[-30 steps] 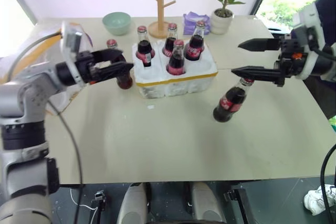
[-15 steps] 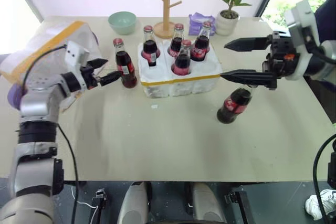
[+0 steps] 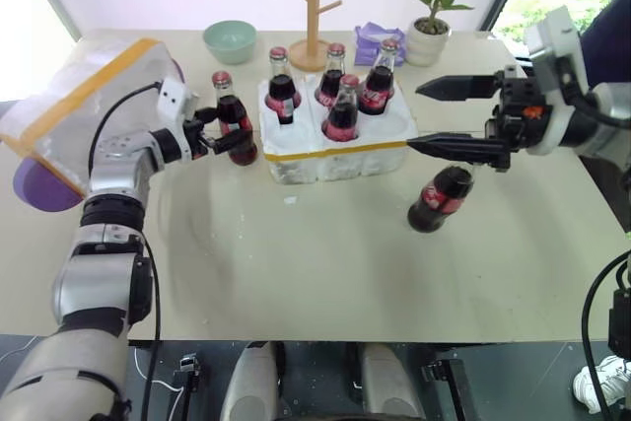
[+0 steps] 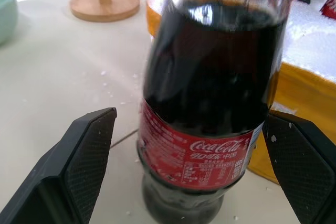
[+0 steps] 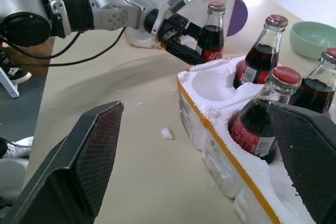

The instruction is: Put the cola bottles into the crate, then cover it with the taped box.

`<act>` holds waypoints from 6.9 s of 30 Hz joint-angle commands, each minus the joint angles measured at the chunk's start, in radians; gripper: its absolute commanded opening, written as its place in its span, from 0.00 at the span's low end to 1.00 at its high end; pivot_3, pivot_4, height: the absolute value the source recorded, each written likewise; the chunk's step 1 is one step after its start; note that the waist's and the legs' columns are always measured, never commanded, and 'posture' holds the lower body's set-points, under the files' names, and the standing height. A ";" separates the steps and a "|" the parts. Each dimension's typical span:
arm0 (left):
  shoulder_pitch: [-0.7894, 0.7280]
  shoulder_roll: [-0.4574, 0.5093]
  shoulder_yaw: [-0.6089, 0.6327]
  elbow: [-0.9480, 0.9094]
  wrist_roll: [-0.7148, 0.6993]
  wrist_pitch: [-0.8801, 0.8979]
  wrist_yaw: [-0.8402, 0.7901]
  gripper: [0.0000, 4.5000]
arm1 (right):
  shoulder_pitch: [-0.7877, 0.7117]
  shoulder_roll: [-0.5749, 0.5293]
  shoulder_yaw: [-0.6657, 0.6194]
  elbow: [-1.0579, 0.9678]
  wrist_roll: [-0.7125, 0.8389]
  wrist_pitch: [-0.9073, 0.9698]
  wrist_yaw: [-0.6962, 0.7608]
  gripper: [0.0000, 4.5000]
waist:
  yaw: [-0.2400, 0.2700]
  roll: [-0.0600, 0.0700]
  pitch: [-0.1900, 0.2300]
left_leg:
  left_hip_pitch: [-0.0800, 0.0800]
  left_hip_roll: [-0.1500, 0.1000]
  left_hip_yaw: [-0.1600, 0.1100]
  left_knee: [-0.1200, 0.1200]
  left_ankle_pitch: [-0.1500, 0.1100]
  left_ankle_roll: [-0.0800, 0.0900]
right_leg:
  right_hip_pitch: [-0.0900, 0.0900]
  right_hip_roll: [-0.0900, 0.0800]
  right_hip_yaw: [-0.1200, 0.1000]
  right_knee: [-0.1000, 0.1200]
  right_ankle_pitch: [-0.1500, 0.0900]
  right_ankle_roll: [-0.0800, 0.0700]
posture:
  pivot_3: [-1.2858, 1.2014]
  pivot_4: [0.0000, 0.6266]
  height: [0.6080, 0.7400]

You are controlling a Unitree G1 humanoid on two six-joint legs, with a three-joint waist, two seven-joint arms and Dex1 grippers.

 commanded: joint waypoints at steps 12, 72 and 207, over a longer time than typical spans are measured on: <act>0.042 0.132 0.085 -0.267 -0.163 0.278 -0.223 0.61 | 0.020 -0.013 -0.047 -0.053 0.018 -0.011 -0.031 1.00 | -0.008 0.000 0.000 | -0.001 0.000 0.000 -0.001 0.000 0.000 | -0.002 0.000 0.000 0.000 0.000 0.000 | 0.52 0.24 1.00; 0.074 0.263 -0.070 -0.897 -0.384 0.706 -0.515 1.00 | 0.781 0.002 -0.596 -0.171 -0.149 -0.096 -0.182 1.00 | 0.001 -0.002 0.000 | 0.006 0.000 -0.001 0.000 0.001 -0.001 | 0.007 0.000 0.000 -0.001 -0.001 -0.002 | 0.52 0.24 1.00; -0.214 0.631 -0.257 0.259 0.459 0.195 -0.379 0.25 | -0.129 -0.073 -0.200 -0.160 0.242 0.153 -0.224 1.00 | -0.024 -0.002 0.003 | -0.002 0.002 0.006 -0.003 0.000 -0.001 | -0.008 -0.002 0.001 0.002 -0.001 -0.003 | 0.52 0.24 1.00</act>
